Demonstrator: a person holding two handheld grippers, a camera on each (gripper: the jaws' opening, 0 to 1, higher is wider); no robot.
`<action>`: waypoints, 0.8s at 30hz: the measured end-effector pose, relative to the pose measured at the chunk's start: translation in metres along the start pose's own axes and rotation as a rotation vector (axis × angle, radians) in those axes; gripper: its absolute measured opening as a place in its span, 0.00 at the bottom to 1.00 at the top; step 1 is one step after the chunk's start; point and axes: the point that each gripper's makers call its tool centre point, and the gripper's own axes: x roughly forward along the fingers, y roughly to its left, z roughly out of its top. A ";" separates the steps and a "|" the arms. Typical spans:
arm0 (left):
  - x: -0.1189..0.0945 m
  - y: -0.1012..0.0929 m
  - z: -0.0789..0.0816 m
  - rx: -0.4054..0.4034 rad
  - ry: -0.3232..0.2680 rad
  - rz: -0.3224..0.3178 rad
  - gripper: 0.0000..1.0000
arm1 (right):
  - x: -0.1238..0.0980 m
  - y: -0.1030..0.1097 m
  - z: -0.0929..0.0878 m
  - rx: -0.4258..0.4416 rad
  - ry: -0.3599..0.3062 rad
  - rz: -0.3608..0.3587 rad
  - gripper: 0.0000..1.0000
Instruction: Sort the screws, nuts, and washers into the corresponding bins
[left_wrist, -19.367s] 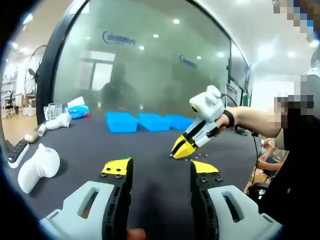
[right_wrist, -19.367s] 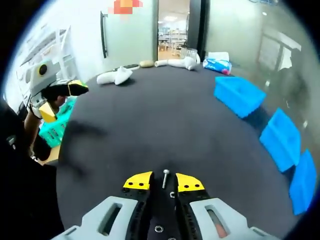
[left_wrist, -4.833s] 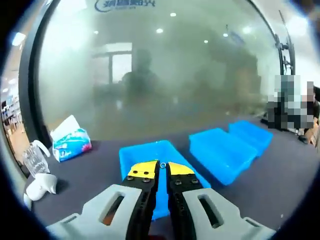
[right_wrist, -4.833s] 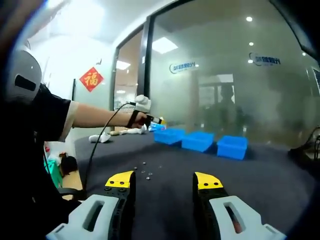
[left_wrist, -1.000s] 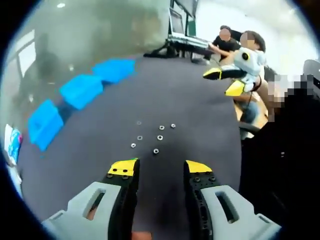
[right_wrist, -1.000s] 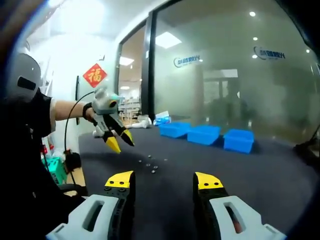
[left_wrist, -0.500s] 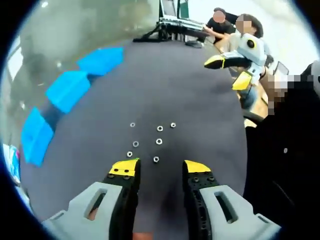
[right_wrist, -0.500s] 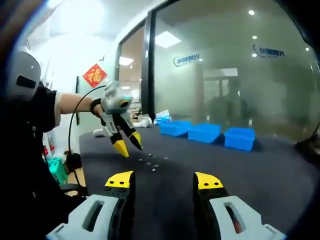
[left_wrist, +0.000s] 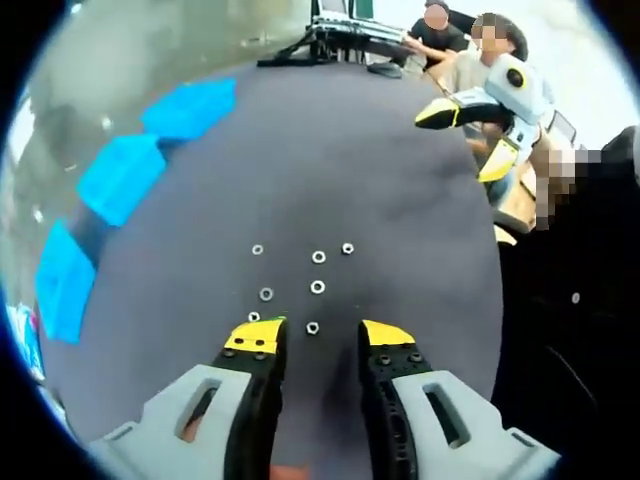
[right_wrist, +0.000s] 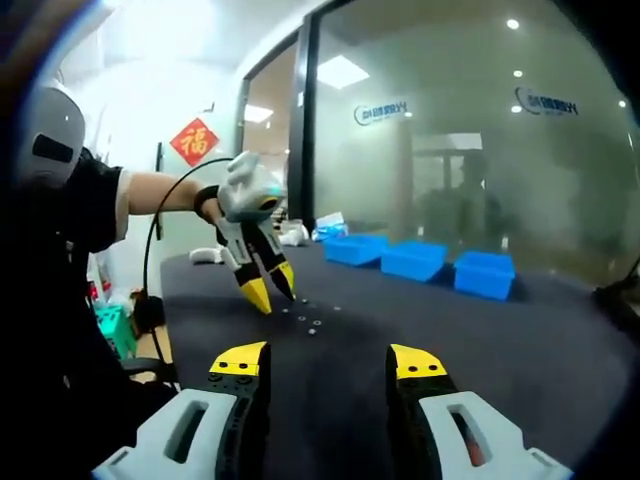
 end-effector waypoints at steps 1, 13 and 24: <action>0.001 0.000 0.000 0.000 0.002 -0.001 0.25 | 0.000 0.000 0.000 -0.001 0.001 0.000 0.43; 0.008 0.007 -0.002 0.010 0.026 0.003 0.18 | 0.000 0.001 0.001 0.000 0.000 0.000 0.43; 0.010 0.009 -0.005 -0.016 0.028 -0.011 0.11 | 0.000 0.001 0.001 0.001 0.000 -0.001 0.43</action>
